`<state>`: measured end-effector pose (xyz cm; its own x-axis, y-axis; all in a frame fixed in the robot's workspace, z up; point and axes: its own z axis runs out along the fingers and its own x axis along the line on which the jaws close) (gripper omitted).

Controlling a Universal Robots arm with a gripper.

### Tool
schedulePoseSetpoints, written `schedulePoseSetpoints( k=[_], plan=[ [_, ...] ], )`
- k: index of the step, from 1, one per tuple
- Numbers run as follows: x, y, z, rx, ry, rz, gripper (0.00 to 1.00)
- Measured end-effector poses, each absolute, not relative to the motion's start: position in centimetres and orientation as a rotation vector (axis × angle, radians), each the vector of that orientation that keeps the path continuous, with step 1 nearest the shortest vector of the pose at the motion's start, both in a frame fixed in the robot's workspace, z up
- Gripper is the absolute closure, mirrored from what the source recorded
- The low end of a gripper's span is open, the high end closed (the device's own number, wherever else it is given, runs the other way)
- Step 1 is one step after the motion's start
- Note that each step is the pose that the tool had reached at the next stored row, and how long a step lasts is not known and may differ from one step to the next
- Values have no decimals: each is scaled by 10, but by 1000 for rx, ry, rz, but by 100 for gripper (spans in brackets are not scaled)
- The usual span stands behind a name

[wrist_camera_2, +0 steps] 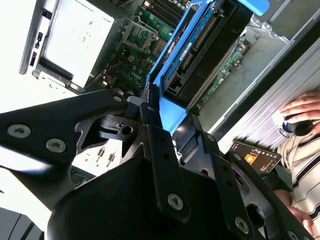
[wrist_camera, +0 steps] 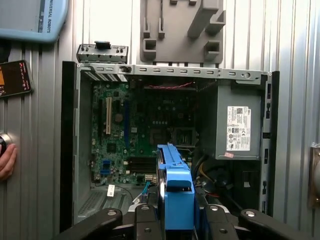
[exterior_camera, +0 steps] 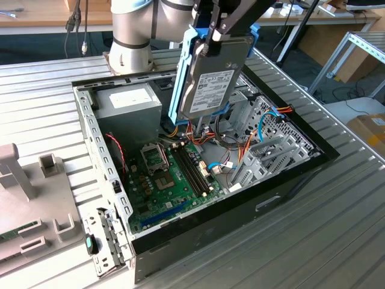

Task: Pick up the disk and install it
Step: 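Pick up the disk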

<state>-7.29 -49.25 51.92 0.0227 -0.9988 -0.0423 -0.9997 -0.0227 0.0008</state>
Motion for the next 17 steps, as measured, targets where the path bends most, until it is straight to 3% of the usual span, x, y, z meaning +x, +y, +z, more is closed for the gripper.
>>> schedulePoseSetpoints(
  k=[10, 17],
  plan=[
    [-73, -504, 518, -2225, 2175, 48, 64],
    [-73, -537, 514, -2218, 2164, 37, 64]
  ],
)
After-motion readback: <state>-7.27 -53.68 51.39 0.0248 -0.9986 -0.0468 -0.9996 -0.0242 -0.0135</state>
